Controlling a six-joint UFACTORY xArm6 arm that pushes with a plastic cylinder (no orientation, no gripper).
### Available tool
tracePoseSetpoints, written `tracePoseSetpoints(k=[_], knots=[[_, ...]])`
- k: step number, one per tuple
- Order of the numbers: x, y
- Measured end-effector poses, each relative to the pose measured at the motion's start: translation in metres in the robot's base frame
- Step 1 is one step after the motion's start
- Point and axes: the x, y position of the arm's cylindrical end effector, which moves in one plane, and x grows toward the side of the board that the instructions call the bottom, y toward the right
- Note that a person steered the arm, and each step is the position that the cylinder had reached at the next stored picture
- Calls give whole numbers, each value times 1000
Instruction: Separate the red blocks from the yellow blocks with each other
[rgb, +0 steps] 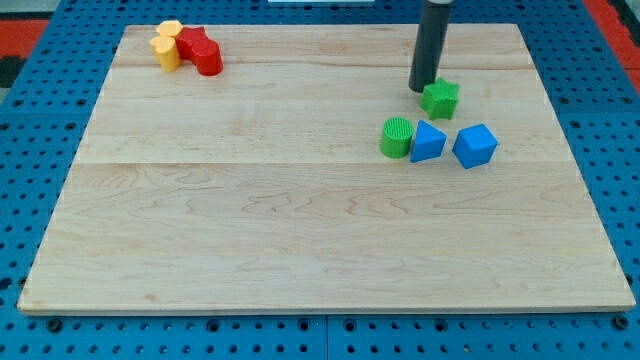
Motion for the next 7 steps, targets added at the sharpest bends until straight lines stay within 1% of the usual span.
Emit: tracePoseSetpoints(k=[1, 2, 3, 4, 5, 6, 7], knots=[[-10, -56], [-19, -153], [0, -264], [-9, -396], [-77, -437], [-140, -436], [-131, -369]])
